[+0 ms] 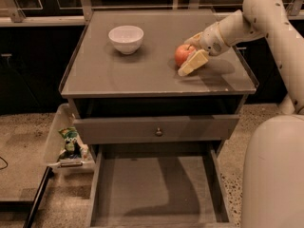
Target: Place apple into middle drawer
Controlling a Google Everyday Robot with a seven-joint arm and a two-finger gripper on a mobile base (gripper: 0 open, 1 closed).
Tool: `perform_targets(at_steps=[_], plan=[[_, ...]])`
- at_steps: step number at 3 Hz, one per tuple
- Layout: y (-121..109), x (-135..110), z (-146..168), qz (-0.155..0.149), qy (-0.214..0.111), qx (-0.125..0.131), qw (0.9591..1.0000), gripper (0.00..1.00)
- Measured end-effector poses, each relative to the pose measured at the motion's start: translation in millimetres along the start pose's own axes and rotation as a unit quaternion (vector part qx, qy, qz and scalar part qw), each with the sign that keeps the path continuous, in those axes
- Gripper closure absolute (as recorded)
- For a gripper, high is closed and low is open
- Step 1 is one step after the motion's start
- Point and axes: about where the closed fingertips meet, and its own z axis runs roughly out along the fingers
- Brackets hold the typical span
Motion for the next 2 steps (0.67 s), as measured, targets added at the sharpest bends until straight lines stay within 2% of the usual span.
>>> perform_targets(at_steps=[2], plan=[[0.0, 0.0, 0.1, 0.0, 0.0, 0.0, 1.0, 0.65]])
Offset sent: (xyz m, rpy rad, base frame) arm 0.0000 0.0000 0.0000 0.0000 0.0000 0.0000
